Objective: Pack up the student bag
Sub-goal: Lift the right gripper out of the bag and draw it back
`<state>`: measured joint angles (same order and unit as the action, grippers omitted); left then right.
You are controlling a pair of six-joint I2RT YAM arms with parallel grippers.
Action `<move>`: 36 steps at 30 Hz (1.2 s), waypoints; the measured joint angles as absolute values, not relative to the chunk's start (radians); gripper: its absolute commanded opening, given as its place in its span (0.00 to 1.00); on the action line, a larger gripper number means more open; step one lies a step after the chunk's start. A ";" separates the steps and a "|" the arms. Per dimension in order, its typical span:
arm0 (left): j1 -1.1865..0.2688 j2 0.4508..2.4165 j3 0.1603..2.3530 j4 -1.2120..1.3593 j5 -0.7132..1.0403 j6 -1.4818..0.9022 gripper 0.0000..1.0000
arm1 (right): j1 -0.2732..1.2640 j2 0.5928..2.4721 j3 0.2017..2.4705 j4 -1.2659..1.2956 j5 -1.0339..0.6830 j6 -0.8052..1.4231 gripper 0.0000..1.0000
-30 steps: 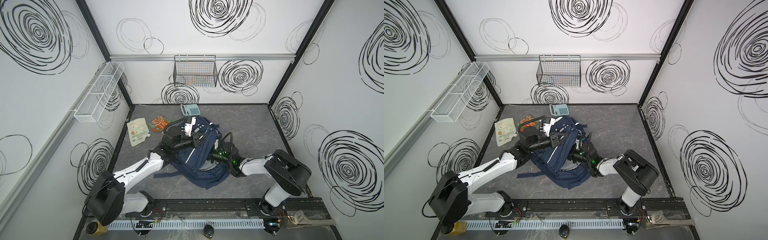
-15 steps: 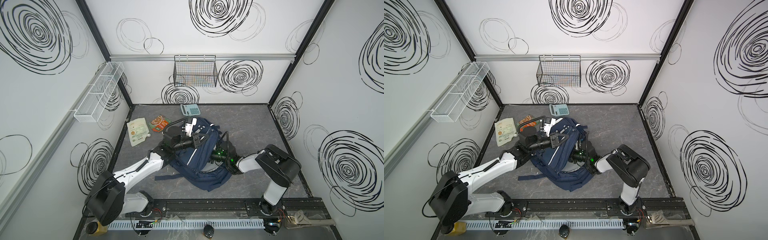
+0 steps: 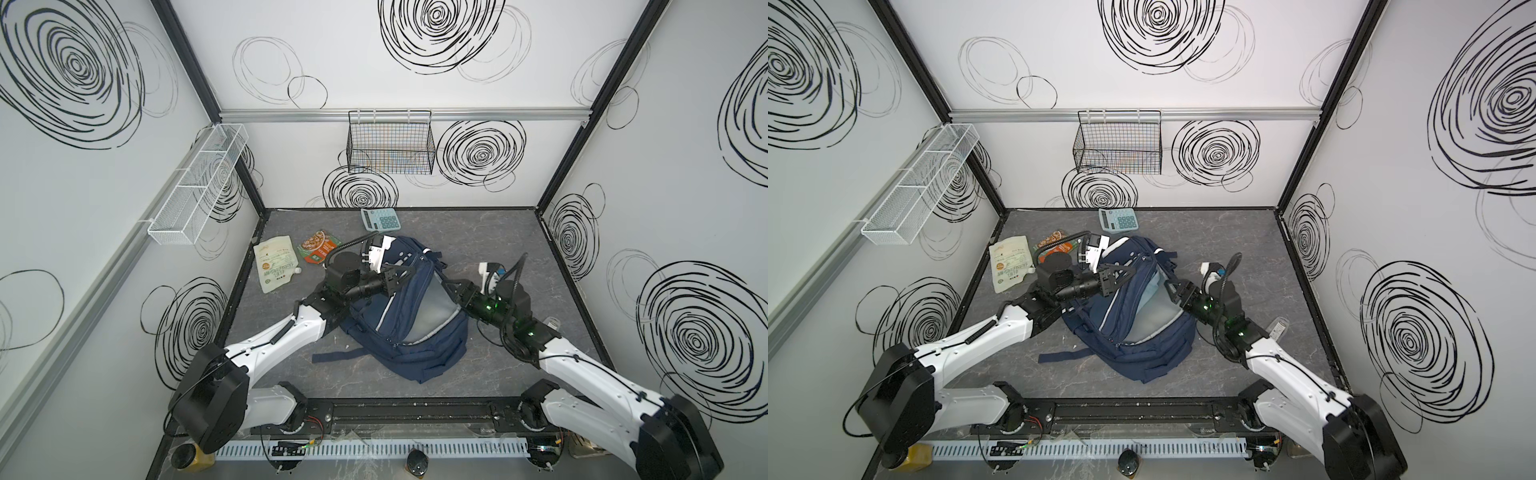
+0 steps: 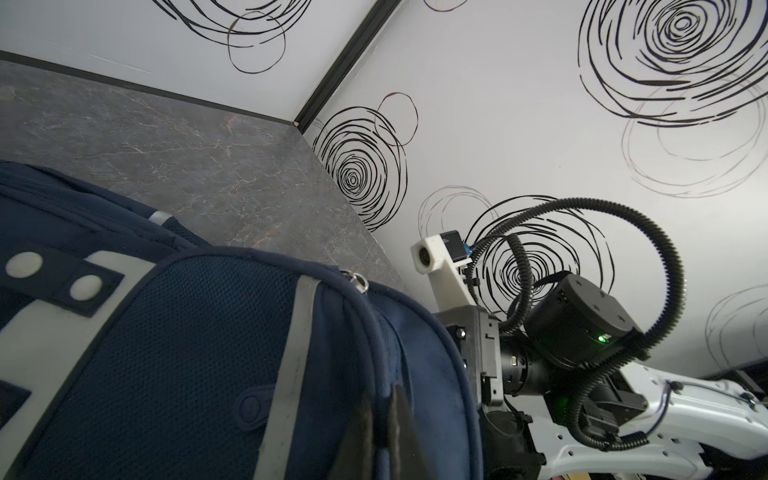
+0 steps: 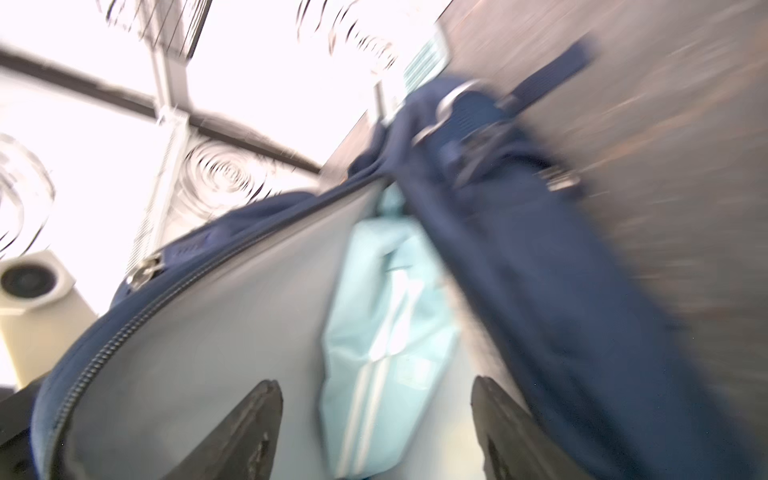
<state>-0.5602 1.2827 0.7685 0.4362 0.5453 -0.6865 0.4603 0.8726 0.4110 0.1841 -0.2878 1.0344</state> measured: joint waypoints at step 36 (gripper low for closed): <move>-0.583 1.283 0.793 0.359 0.513 -0.585 0.32 | 0.228 1.041 0.721 -0.128 0.083 0.863 0.80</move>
<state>-0.5827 1.2827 0.7933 0.3592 0.5129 -0.5854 0.2283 1.0412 0.7212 -0.1284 0.0830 0.8631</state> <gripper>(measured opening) 0.097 0.800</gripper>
